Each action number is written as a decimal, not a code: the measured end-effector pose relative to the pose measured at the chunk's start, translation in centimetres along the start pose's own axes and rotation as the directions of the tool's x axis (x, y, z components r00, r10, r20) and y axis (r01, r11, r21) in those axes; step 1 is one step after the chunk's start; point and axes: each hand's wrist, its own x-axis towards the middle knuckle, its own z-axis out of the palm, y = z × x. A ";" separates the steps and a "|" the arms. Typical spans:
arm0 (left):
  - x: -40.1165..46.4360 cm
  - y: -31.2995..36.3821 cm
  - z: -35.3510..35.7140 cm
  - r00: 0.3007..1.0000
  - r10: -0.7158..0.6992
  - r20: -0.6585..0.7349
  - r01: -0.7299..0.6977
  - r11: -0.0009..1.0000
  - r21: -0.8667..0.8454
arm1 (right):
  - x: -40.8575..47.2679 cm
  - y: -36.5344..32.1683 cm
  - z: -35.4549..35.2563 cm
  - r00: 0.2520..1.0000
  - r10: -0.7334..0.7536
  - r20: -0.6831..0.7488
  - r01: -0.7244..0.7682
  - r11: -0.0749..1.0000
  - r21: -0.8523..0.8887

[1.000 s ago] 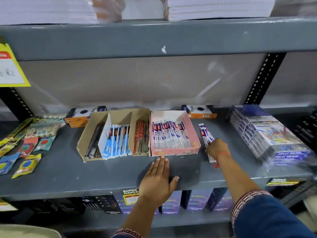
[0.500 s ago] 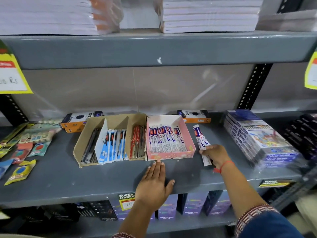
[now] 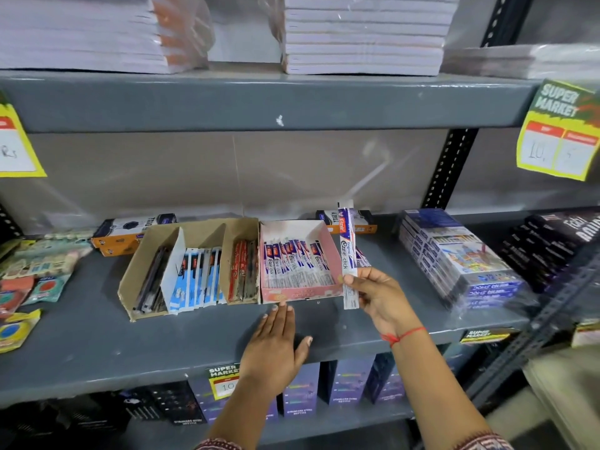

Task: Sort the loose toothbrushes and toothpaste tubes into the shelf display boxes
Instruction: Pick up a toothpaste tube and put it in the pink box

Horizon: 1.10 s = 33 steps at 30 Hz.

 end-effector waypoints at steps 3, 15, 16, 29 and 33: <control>0.0 0.0 0.1 1.000 0.001 -0.006 -0.001 1.000 0.002 | -0.2 -0.1 0.5 1.000 -0.003 0.005 0.003 1.000 -0.012; -1.4 -4.4 -0.8 0.997 -0.029 -0.068 0.028 1.000 -0.014 | 3.3 -0.5 5.1 0.998 0.000 -0.064 -0.014 0.979 -0.205; -1.5 -4.4 -0.9 0.997 -0.033 -0.073 0.031 0.999 -0.033 | 4.2 -0.3 5.7 0.996 -0.016 -0.091 -0.009 0.964 -0.268; -1.7 -4.1 -1.7 0.994 -0.012 -0.106 0.004 0.997 -0.071 | 9.8 2.6 9.6 0.995 -0.030 -0.092 -0.074 0.375 -0.924; -1.8 -3.9 -1.9 0.988 0.008 -0.155 -0.014 0.999 -0.038 | 9.8 2.5 9.9 0.993 -0.063 -0.095 -0.072 0.305 -0.950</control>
